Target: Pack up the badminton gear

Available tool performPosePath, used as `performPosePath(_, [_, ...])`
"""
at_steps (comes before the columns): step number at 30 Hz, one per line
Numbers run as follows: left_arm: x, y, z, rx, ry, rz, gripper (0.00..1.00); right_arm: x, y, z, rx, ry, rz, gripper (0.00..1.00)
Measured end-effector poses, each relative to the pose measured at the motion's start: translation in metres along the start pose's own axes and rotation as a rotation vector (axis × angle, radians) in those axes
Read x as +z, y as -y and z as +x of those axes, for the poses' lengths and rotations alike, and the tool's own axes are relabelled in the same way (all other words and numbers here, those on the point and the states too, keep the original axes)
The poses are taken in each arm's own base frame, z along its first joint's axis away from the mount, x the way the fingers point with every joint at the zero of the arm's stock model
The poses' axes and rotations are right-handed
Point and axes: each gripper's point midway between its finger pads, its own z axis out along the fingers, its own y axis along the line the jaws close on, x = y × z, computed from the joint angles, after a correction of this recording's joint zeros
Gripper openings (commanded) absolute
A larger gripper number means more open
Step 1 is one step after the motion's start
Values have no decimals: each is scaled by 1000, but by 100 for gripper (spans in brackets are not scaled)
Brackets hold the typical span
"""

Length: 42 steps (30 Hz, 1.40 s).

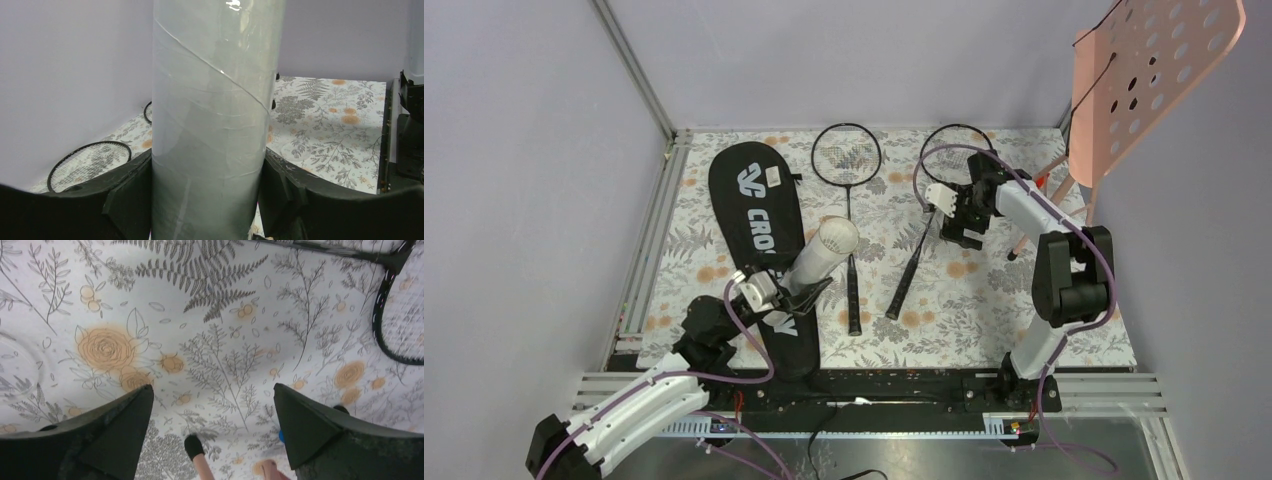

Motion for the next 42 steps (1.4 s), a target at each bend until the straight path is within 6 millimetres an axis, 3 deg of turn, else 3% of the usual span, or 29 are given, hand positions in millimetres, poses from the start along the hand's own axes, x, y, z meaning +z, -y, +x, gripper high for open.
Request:
performPosePath(10, [11,-8,13,33,-56,-12,64,-8,-22,5,12,31,-5,100])
performPosePath(15, [24,-12,25,31,-125,-5,64,-13,-56,-9,1,96,-158,100])
performPosePath(21, [23,-11,14,28,-100,-5,64,-8,-106,-17,-76,90,-321,100])
performPosePath(23, [22,-11,8,26,-82,-9,64,-10,-111,-21,-84,99,-339,100])
performPosePath(25, [20,-12,2,22,-67,-17,64,-15,-103,-30,-76,125,-311,100])
performPosePath(27, [17,-14,-2,17,-63,-37,64,-23,-82,-43,-52,162,-210,100])
performPosePath(32, [11,-20,-5,8,-65,-81,64,-74,-14,-89,80,322,131,100])
performPosePath(35, [10,-24,-1,-6,-84,-109,64,-111,29,-123,252,452,269,100])
performPosePath(39, [15,-32,8,-38,-144,-148,64,-152,77,-154,547,555,375,100])
performPosePath(42, [19,-35,15,-60,-205,-163,64,-158,84,-151,813,573,405,100])
